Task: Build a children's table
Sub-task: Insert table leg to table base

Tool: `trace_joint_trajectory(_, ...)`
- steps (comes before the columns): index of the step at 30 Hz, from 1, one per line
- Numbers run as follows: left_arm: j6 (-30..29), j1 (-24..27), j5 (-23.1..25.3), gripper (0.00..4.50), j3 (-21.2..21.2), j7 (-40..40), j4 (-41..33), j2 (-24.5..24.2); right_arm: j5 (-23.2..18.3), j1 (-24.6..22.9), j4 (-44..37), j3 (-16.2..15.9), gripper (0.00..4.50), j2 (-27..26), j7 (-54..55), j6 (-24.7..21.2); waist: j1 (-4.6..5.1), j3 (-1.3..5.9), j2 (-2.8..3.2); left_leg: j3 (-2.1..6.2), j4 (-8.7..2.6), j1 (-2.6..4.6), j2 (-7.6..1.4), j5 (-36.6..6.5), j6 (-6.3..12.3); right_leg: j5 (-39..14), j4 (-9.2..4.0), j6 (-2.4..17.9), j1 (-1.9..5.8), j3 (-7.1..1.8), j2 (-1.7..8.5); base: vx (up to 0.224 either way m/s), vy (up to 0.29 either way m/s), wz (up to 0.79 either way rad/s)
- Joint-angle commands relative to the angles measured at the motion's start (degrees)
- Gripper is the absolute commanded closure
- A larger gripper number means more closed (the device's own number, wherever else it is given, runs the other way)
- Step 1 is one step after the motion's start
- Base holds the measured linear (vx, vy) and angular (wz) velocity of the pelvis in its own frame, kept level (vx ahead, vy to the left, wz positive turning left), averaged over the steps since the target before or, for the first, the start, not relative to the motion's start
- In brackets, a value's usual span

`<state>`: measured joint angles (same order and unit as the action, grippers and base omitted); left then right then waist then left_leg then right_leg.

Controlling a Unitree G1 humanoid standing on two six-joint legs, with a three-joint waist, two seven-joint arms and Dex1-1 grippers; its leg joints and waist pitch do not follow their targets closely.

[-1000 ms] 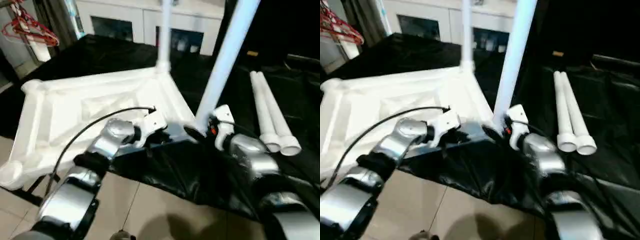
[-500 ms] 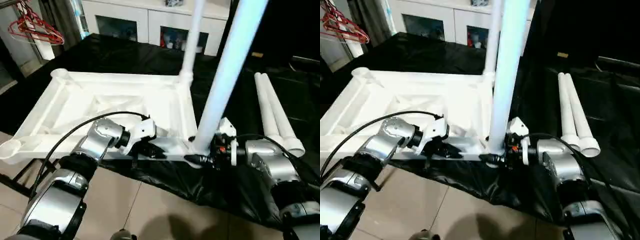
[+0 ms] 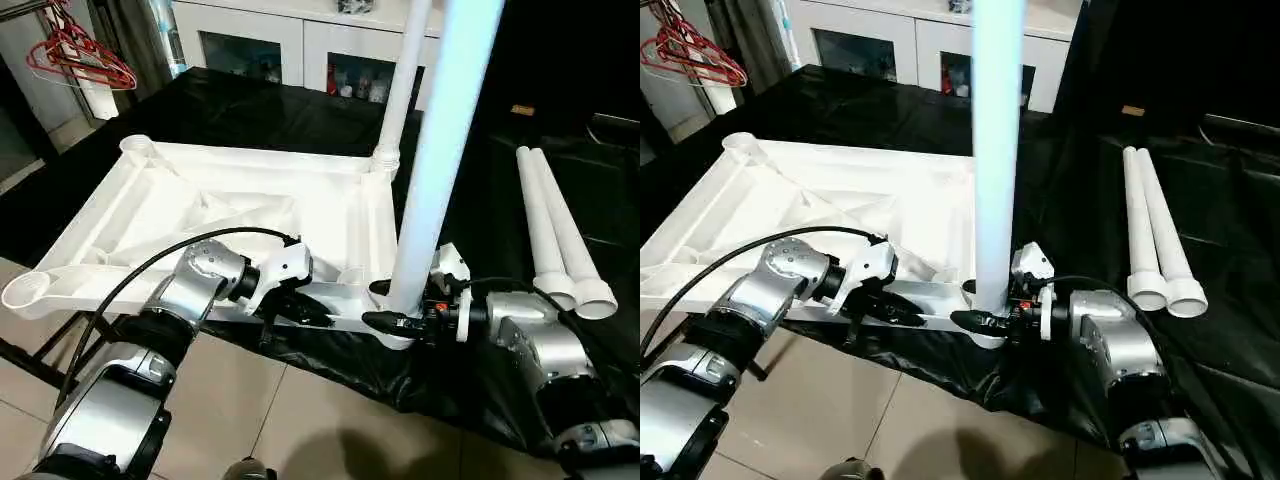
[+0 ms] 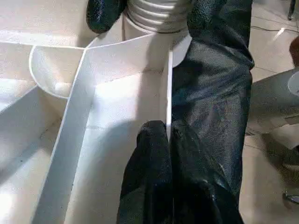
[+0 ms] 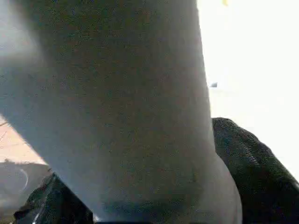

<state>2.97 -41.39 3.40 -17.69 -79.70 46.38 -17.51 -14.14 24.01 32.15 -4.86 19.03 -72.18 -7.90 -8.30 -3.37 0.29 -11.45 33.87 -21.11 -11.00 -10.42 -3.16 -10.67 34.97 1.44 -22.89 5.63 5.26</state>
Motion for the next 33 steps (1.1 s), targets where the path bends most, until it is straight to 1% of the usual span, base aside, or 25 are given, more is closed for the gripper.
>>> trace_joint_trajectory(1,0.0,-0.6,-1.7,4.5,1.7,2.4,-1.9,0.9,-0.4,-1.4,0.5,-1.3,1.54,-1.1,0.5,0.0,-0.03,4.11,0.48,1.55,-4.13,0.87,-3.16,-13.0,2.09,-9.4,-4.12,13.9,3.08,-3.23,4.54,0.0,0.0,0.0)
trace_joint_trajectory(6,0.8,-0.4,-1.9,4.5,2.9,5.1,-1.4,1.2,-1.3,-2.9,0.6,1.1,1.55,-1.9,3.1,1.4,-0.06,4.03,0.5,1.62,-4.23,0.86,-3.2,-13.7,1.78,-11.7,-4.39,13.1,3.02,-3.26,4.65,0.0,0.0,0.0)
trace_joint_trajectory(8,0.9,-0.4,-1.9,4.5,3.3,6.2,-1.1,1.3,-1.5,-3.7,1.9,2.8,1.55,-2.6,5.1,3.4,-0.03,4.09,0.3,1.56,-4.18,0.86,-3.19,-13.1,1.86,-11.1,-4.3,13.1,2.97,-3.25,4.61,0.0,0.0,0.0)
trace_joint_trajectory(11,1.2,-0.4,-2.0,4.5,3.4,6.7,-0.8,1.3,-1.6,-4.0,2.4,3.5,1.55,-2.9,6.1,4.2,-0.09,4.12,0.36,1.55,-4.1,0.78,-3.12,-12.6,2.12,-11.0,-4.31,13.1,3.02,-3.26,4.69,0.0,0.0,0.0)
trace_joint_trajectory(12,1.3,-0.4,-2.0,4.5,3.5,6.8,-0.7,1.4,-1.8,-4.2,2.7,3.9,1.55,-3.2,6.7,4.5,-0.02,4.1,0.27,1.54,-4.1,0.74,-3.1,-12.4,2.27,-10.9,-4.3,13.1,3.01,-3.22,4.6,0.0,0.0,0.0)
trace_joint_trajectory(14,1.6,-0.4,-1.9,4.5,3.8,7.7,-0.5,1.4,-2.0,-4.7,2.9,4.5,1.55,-3.7,8.0,5.3,-0.01,4.05,0.41,1.55,-4.14,0.74,-3.13,-12.7,2.37,-11.8,-4.42,12.7,2.96,-3.24,4.67,0.0,0.0,0.0)
trace_joint_trajectory(15,2.0,-0.5,-1.9,4.5,4.0,8.2,-0.4,1.5,-2.0,-4.8,3.0,4.7,1.55,-3.9,8.3,5.5,0.03,4.06,0.3,1.57,-4.16,0.73,-3.14,-12.7,2.36,-12.0,-4.41,12.6,2.99,-3.22,4.66,0.0,0.0,0.0)
trace_joint_trajectory(16,2.5,-0.7,-1.9,4.5,4.4,9.4,-0.1,1.7,-2.0,-4.8,3.2,4.9,1.55,-4.0,8.6,5.7,0.05,4.01,0.36,1.56,-4.2,0.77,-3.13,-12.9,2.31,-12.5,-4.48,12.5,2.91,-3.22,4.61,0.0,0.0,0.0)
trace_joint_trajectory(17,2.5,-1.4,-3.0,4.5,5.6,10.6,0.6,2.3,-1.9,-4.7,3.5,5.1,1.55,-4.3,8.9,6.0,0.06,4.03,0.29,1.55,-4.18,0.79,-3.11,-13.0,2.34,-12.7,-4.52,12.4,2.91,-3.21,4.63,0.0,0.0,0.0)
trace_joint_trajectory(18,2.5,-1.6,-3.2,4.5,5.9,10.8,0.7,2.4,-1.9,-4.6,3.6,5.1,1.55,-4.3,8.9,6.0,0.09,3.97,0.26,1.5,-4.16,0.81,-3.07,-13.0,2.29,-13.1,-4.59,12.3,2.86,-3.23,4.63,0.0,0.0,0.0)
trace_joint_trajectory(19,1.1,-2.1,-4.9,4.5,6.9,9.5,0.2,2.6,-1.9,-4.5,3.7,5.1,1.55,-4.5,9.0,6.1,0.07,3.97,0.18,1.47,-4.13,0.81,-3.03,-13.0,2.29,-13.4,-4.65,12.2,2.88,-3.23,4.65,0.0,0.0,0.0)
trace_joint_trajectory(20,-1.0,-2.9,-7.4,4.06,8.3,7.5,-0.8,2.8,-1.8,-4.4,3.8,5.1,1.55,-4.7,9.1,6.2,0.03,4.0,0.09,1.48,-4.12,0.69,-3.03,-12.4,2.54,-13.7,-4.57,12.0,2.96,-3.25,4.69,0.0,0.0,0.0)
trace_joint_trajectory(21,-1.0,-2.9,-7.4,3.95,8.3,7.5,-0.8,2.8,-1.8,-4.4,3.8,5.1,1.55,-4.7,9.1,6.2,0.01,3.97,0.15,1.47,-4.12,0.68,-3.02,-12.3,2.63,-13.9,-4.56,12.0,2.93,-3.22,4.69,0.0,0.0,0.0)
trace_joint_trajectory(22,-4.5,-3.9,-11.6,3.95,10.6,4.8,-3.1,3.3,-1.8,-4.0,4.1,5.2,1.55,-5.0,9.2,6.3,-0.11,4.07,0.29,1.37,-3.95,0.66,-2.94,-11.6,2.59,-13.4,-4.37,12.5,2.98,-3.2,4.79,0.0,0.0,0.0)
trace_joint_trajectory(23,-4.5,-3.9,-11.6,3.95,10.6,4.8,-3.1,3.3,-1.8,-4.0,4.1,5.2,1.55,-5.0,9.2,6.3,-0.17,4.27,0.32,1.3,-3.81,0.62,-3.01,-11.1,2.49,-12.0,-4.13,13.6,3.08,-3.18,4.85,0.0,0.0,0.0)
trace_joint_trajectory(24,-7.7,-5.0,-15.1,3.87,12.3,2.9,-5.6,3.8,-1.9,-3.6,4.6,5.1,1.55,-5.2,9.4,6.5,-0.13,4.11,0.42,1.4,-3.97,0.57,-3.16,-11.3,2.61,-10.7,-4.12,14.2,2.85,-3.09,4.59,0.0,0.0,0.0)
trace_joint_trajectory(25,-7.8,-5.0,-15.2,3.71,12.3,2.8,-5.7,3.8,-1.9,-3.6,4.6,5.1,1.55,-5.2,9.4,6.5,-0.1,4.1,0.32,1.44,-4.06,0.58,-3.12,-11.8,2.54,-10.6,-4.01,14.5,2.99,-3.0,4.54,0.0,0.0,0.0)
trace_joint_trajectory(26,-9.6,-5.4,-16.7,3.55,12.8,2.0,-6.9,4.0,-1.9,-3.5,4.8,5.1,1.55,-5.3,9.5,6.6,-0.03,4.04,0.2,1.35,-4.08,0.7,-3.14,-12.1,2.51,-10.8,-4.05,14.5,2.91,-3.04,4.49,0.0,0.0,0.0)
trace_joint_trajectory(27,-10.9,-5.7,-18.0,3.55,13.2,1.5,-8.0,4.4,-1.9,-3.4,4.9,5.0,1.55,-5.5,9.5,6.7,0.1,3.91,0.11,1.42,-4.12,0.47,-3.08,-12.0,2.62,-11.2,-3.96,14.5,3.14,-3.05,4.59,0.0,0.0,0.0)
trace_joint_trajectory(28,-12.3,-6.0,-19.3,3.51,13.6,1.0,-9.2,5.1,-2.0,-3.4,5.0,5.0,1.55,-5.6,9.5,6.7,0.18,3.87,-0.02,1.4,-4.08,0.41,-2.98,-11.9,2.95,-11.8,-4.16,14.1,3.18,-3.09,4.56,0.0,0.0,0.0)
trace_joint_trajectory(29,-12.3,-6.0,-19.3,3.41,13.6,1.0,-9.2,5.1,-2.0,-3.4,5.0,5.0,1.55,-5.6,9.5,6.7,0.29,3.89,-0.07,1.37,-4.03,0.37,-2.94,-11.4,3.09,-11.6,-4.07,14.1,3.28,-3.11,4.55,0.0,0.0,0.0)
trace_joint_trajectory(30,-13.2,-6.6,-21.0,3.26,14.6,1.9,-10.3,7.0,-1.9,-3.5,5.0,5.0,1.55,-5.8,9.4,6.8,0.33,3.93,-0.17,1.3,-3.88,0.27,-2.79,-10.5,3.67,-11.5,-4.15,13.7,3.3,-3.15,4.49,0.0,0.0,0.0)
trace_joint_trajectory(31,-13.8,-7.1,-22.3,3.14,15.5,2.8,-10.9,8.5,-1.9,-3.5,5.1,5.0,1.55,-5.9,9.3,6.9,0.18,4.1,-0.12,1.2,-3.61,0.41,-2.69,-9.5,4.06,-10.8,-4.13,13.9,3.26,-3.14,4.48,0.0,0.0,0.0)
trace_joint_trajectory(32,-14.0,-7.3,-22.7,3.09,15.7,3.2,-11.1,9.0,-1.9,-3.5,5.1,5.0,1.55,-5.9,9.3,6.9,0.26,4.13,-0.16,1.15,-3.61,0.41,-2.77,-9.2,4.24,-10.3,-4.06,14.1,3.27,-3.18,4.44,0.0,0.0,0.0)
trace_joint_trajectory(33,-14.3,-7.4,-23.1,2.95,15.7,3.4,-11.3,9.4,-1.9,-3.5,5.2,5.0,1.55,-5.9,9.3,6.9,0.25,4.03,-0.22,1.21,-3.63,0.27,-2.73,-9.2,4.55,-10.7,-4.21,13.9,3.31,-3.08,4.39,0.0,0.0,0.0)
